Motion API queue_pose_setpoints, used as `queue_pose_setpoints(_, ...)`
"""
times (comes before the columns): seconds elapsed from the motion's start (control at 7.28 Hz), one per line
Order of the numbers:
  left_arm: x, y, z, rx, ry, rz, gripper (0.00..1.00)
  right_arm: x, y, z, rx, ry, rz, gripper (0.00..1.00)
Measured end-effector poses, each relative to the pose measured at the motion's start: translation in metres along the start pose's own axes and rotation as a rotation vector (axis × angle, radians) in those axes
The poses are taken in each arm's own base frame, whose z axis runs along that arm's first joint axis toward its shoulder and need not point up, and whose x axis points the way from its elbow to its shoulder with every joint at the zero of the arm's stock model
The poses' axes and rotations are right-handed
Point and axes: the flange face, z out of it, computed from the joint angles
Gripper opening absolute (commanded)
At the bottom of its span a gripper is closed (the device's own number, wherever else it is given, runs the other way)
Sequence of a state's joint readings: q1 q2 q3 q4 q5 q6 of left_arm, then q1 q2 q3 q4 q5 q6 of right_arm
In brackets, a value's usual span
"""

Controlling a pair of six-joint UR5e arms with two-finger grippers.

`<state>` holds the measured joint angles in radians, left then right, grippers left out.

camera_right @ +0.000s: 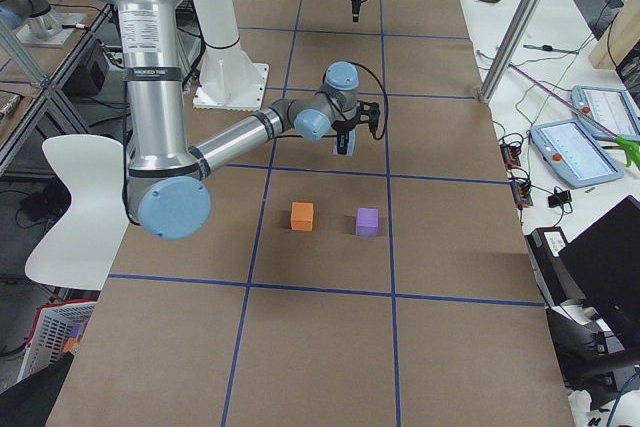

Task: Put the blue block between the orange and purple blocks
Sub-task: 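Carry the cube with the right gripper between the purple and orange cubes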

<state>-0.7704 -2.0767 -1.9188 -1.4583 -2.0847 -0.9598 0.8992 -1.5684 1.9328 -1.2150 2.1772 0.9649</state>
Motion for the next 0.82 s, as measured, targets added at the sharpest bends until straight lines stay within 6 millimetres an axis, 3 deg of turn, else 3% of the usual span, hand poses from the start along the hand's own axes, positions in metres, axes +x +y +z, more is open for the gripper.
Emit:
queue_pose_setpoints(0.14, 0.002, 0.001, -0.001, 0.001, 0.003, -0.009, 1.00, 0.059, 0.005, -0.004, -0.010, 0.048, -0.016, 0.00)
queue_pose_setpoints(0.27, 0.003, 0.002, -0.002, 0.001, 0.006, -0.018, 1.00, 0.094, 0.011, 0.001, -0.028, 0.081, -0.008, 0.00)
queue_pose_setpoints(0.55, 0.005, 0.003, -0.002, 0.000, 0.008, -0.025, 1.00, 0.130, 0.015, 0.021, -0.049, 0.111, 0.011, 0.00)
queue_pose_setpoints(0.82, 0.006, 0.003, -0.001, -0.001, 0.008, -0.026, 1.00, 0.148, 0.012, 0.039, -0.045, 0.110, 0.034, 0.00)
